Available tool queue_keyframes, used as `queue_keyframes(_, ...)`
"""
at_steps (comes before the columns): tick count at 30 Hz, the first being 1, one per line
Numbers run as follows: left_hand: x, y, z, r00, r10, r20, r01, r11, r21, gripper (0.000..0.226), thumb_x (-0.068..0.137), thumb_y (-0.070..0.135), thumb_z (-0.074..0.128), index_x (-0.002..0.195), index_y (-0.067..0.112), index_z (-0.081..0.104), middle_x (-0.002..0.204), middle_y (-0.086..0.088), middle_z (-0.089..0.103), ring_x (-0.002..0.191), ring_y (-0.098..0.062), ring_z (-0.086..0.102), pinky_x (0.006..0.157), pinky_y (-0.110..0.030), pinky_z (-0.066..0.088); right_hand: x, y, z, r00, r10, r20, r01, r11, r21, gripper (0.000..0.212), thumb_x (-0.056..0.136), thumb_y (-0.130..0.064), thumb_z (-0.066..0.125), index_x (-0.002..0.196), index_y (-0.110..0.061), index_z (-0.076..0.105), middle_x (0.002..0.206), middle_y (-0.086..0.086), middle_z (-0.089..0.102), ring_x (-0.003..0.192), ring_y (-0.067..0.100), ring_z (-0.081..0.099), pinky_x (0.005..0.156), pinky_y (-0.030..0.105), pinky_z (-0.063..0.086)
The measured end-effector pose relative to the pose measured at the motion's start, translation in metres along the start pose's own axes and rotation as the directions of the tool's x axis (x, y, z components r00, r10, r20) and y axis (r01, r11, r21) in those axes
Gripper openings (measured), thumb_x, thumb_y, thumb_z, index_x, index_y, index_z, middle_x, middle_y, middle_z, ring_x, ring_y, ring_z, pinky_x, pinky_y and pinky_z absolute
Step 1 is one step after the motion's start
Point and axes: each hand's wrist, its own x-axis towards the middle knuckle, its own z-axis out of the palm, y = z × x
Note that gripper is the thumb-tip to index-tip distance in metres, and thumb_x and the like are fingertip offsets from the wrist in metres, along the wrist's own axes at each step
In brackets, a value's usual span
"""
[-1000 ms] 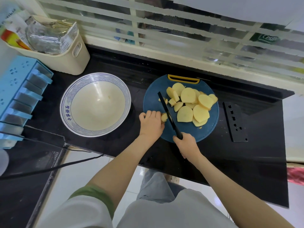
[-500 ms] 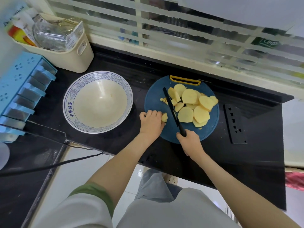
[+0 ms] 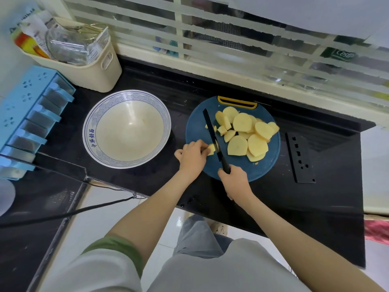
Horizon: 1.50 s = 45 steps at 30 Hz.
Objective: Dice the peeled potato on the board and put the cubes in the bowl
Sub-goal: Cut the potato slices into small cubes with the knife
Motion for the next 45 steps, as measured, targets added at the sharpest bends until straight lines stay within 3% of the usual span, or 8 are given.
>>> queue_keyframes(9,0.002,0.003,0.005,0.982,-0.182,0.043,0.187,0.965,-0.183,0.01,0.094,0.029,0.053,0.097,0.027,0.063,0.107,0.007,0.064,0.105,-0.018,0.05,0.076,-0.034,0.019,0.001,0.001,0.009,1.0,0.027,-0.005,-0.027,0.999,-0.029,0.025,0.095,-0.021,0.05,0.072,-0.013,0.048,0.068,0.005,0.047,0.064,0.022,0.048,0.069,0.047,0.055)
queue_keyframes(15,-0.004,0.0,0.008,0.979,-0.204,0.018,0.203,0.953,-0.226,0.009,0.094,0.03,0.055,0.093,0.028,0.064,0.105,0.009,0.064,0.104,-0.016,0.051,0.072,-0.033,0.016,0.005,0.007,0.015,0.996,0.079,0.034,-0.079,0.997,-0.018,0.023,0.096,-0.019,0.049,0.075,-0.012,0.047,0.071,0.006,0.047,0.065,0.022,0.048,0.066,0.039,0.049)
queue_keyframes(20,-0.011,0.0,0.012,0.973,-0.231,-0.02,0.218,0.943,-0.253,0.011,0.095,0.031,0.056,0.094,0.025,0.065,0.102,0.01,0.06,0.105,-0.016,0.047,0.075,-0.033,0.018,0.006,0.011,0.022,0.995,0.097,0.025,-0.096,0.993,-0.065,0.024,0.097,-0.018,0.049,0.076,-0.007,0.05,0.072,0.008,0.051,0.069,0.025,0.052,0.074,0.049,0.055)
queue_keyframes(26,-0.005,0.0,0.008,0.974,-0.227,-0.004,0.22,0.946,-0.24,0.012,0.094,0.034,0.056,0.094,0.027,0.066,0.105,0.009,0.062,0.107,-0.016,0.047,0.074,-0.034,0.017,0.013,0.008,0.015,0.996,0.084,0.032,-0.081,0.992,-0.094,0.023,0.095,-0.016,0.048,0.074,-0.009,0.049,0.071,0.007,0.049,0.065,0.022,0.05,0.063,0.037,0.048)
queue_keyframes(35,-0.002,0.0,0.006,0.973,-0.227,0.032,0.228,0.946,-0.23,0.012,0.095,0.034,0.055,0.096,0.026,0.064,0.106,0.007,0.059,0.107,-0.017,0.045,0.077,-0.034,0.018,0.02,0.002,0.013,0.985,0.16,0.069,-0.15,0.981,-0.126,0.022,0.096,-0.018,0.048,0.076,-0.01,0.046,0.074,0.007,0.048,0.065,0.022,0.049,0.061,0.037,0.046)
queue_keyframes(40,0.0,0.003,0.003,0.973,-0.22,0.063,0.228,0.951,-0.209,0.012,0.095,0.035,0.053,0.095,0.027,0.062,0.107,0.009,0.059,0.109,-0.017,0.041,0.076,-0.034,0.018,0.018,-0.004,0.004,0.977,0.188,0.103,-0.186,0.982,-0.029,0.022,0.095,-0.018,0.047,0.075,-0.011,0.041,0.068,0.007,0.041,0.05,0.019,0.04,0.042,0.027,0.034)
queue_keyframes(45,-0.002,0.004,0.0,0.964,-0.26,0.056,0.265,0.918,-0.294,0.014,0.091,0.039,0.06,0.097,0.026,0.059,0.093,0.013,0.059,0.107,-0.015,0.043,0.077,-0.034,0.017,0.007,-0.001,-0.007,0.987,0.149,0.063,-0.152,0.987,0.054,0.022,0.094,-0.016,0.048,0.073,-0.012,0.041,0.067,0.007,0.041,0.051,0.019,0.039,0.043,0.028,0.035)
